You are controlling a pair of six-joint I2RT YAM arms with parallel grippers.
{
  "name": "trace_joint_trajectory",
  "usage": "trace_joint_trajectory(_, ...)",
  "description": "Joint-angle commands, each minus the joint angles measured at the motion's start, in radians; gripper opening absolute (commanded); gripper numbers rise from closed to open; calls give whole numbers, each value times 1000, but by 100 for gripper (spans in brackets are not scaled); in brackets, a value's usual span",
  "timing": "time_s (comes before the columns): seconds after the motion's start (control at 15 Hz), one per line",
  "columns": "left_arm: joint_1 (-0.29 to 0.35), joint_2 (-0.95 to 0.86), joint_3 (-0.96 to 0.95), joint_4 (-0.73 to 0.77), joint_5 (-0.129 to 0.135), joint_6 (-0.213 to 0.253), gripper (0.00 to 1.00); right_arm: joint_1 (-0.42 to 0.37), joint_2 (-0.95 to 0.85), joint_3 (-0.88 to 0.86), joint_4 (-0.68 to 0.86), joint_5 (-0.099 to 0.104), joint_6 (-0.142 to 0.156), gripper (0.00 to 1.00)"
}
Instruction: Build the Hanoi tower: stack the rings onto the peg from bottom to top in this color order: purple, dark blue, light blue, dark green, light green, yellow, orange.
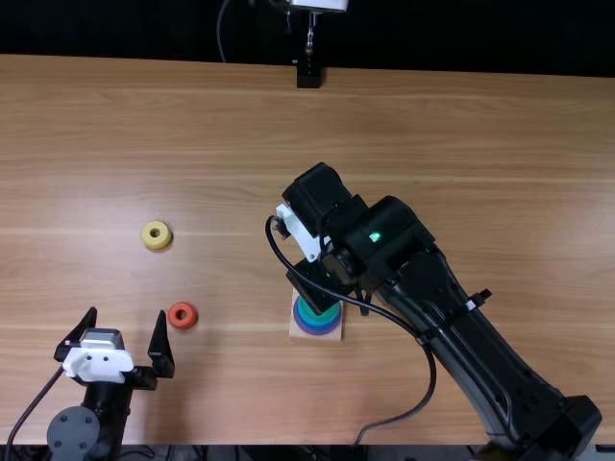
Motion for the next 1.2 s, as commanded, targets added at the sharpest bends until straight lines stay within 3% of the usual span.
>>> trace_joint_trajectory(0.0,11,-12,-45,-21,12,4,100,-7,-31,10,5,-7,4,0)
trace_joint_trajectory(1.13,11,-12,-47,-21,10,4,100,-7,-32,-55,-3,-5,-7,0)
